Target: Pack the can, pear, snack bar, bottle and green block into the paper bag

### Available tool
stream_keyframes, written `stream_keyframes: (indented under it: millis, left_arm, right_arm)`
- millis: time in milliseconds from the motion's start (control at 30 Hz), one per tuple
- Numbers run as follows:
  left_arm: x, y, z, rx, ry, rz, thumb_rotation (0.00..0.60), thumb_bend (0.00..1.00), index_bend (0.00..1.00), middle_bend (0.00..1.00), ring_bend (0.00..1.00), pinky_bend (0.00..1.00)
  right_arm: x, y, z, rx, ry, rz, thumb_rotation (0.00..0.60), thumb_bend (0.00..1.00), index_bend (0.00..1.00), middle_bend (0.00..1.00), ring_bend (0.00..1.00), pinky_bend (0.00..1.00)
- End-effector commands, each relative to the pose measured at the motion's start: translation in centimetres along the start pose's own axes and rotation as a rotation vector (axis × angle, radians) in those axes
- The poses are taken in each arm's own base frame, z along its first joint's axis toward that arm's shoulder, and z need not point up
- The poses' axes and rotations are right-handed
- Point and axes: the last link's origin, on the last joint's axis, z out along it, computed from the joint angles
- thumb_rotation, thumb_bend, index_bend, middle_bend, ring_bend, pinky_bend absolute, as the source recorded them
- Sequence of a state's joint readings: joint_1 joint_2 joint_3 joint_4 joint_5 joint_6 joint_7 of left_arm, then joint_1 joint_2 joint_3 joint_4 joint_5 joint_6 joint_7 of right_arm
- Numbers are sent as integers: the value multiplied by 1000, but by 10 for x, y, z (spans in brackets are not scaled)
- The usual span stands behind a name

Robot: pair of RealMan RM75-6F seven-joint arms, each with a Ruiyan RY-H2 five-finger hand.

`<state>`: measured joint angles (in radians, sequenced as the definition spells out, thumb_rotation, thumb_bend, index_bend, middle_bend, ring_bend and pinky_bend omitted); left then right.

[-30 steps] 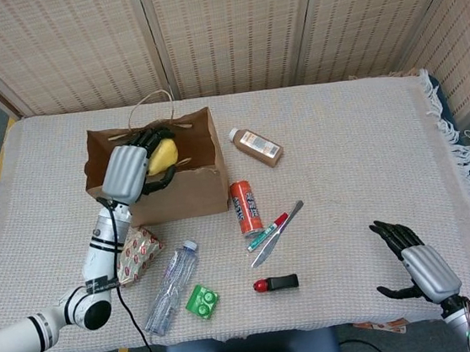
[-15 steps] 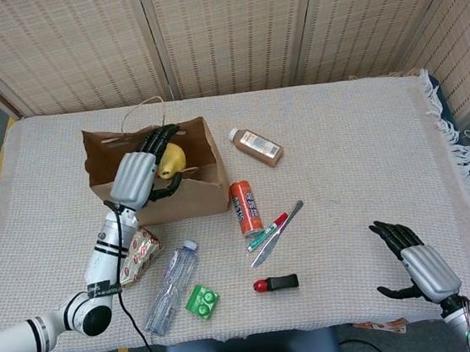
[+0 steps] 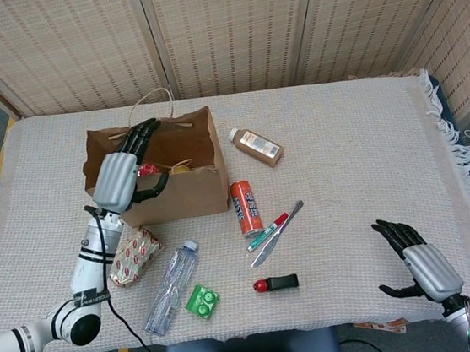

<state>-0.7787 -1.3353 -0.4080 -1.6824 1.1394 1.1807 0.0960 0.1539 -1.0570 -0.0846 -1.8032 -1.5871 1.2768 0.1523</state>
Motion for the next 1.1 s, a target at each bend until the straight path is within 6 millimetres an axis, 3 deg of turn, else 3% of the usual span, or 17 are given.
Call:
stream_keyframes:
  millis: [33, 300, 533, 667, 767, 967, 1100]
  left_arm:
    - [19, -13, -15, 26, 40, -25, 600, 428, 105, 65, 75, 228]
    - [66, -60, -79, 79, 105, -14, 600, 456, 197, 157, 154, 322]
    - [74, -107, -156, 133, -43, 114, 600, 366, 123, 93, 88, 233]
    - [61, -124, -195, 184, -173, 183, 600, 337, 12, 5, 5, 95]
    - [45, -131, -213, 186, -245, 236, 600, 336, 0, 0, 0, 54]
    - [6, -134, -239, 162, -344, 300, 600, 336, 0, 0, 0, 32]
    - [-14, -132, -246, 150, -389, 334, 600, 337, 0, 0, 0, 31]
  right_arm:
    - [1, 0, 0, 2, 3, 3, 600, 45, 0, 0, 0, 0]
    - [1, 0, 0, 0, 7, 1, 600, 45, 0, 0, 0, 0]
    - [-1, 0, 0, -1, 4, -7, 600, 45, 0, 0, 0, 0]
    - [-2, -1, -1, 1, 0, -13, 600, 45, 0, 0, 0, 0]
    - [-2, -1, -1, 1, 1, -12, 600, 46, 0, 0, 0, 0]
    - [-2, -1, 0, -1, 2, -7, 600, 45, 0, 0, 0, 0]
    - [-3, -1, 0, -2, -3, -10, 600, 45, 0, 0, 0, 0]
